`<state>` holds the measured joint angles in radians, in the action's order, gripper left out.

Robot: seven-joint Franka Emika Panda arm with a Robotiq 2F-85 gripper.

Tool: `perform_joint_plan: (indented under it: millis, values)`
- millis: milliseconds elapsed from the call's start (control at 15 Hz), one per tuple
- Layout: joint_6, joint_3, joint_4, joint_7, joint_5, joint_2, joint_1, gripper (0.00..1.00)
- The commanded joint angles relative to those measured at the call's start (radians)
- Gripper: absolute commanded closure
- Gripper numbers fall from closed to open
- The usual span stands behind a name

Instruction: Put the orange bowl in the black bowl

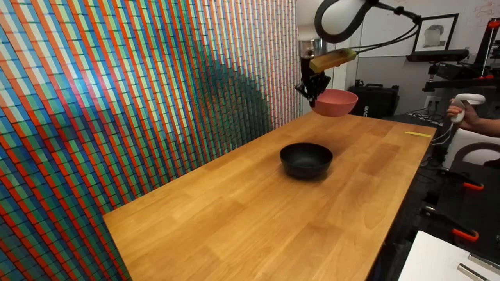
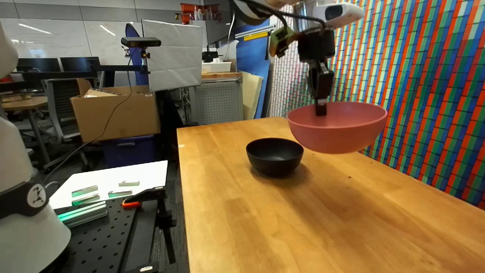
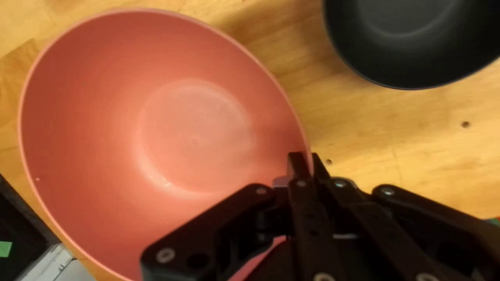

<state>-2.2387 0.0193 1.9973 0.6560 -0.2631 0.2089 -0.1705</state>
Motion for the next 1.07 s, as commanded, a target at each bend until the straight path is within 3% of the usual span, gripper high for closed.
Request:
perform_joint_plan:
  millis: [0,200,600,1000]
  values:
    - [0.031,-0.059,0.01,-0.062,0.081,-0.101,-0.001,0.99]
    - [0.023,-0.108,0.036,-0.06,0.084,-0.127,-0.02,0.99]
    - [-0.022,-0.193,0.084,-0.012,-0.022,-0.078,-0.101,0.99]
    - [-0.056,-0.203,0.047,0.042,-0.153,0.022,-0.176,0.99]
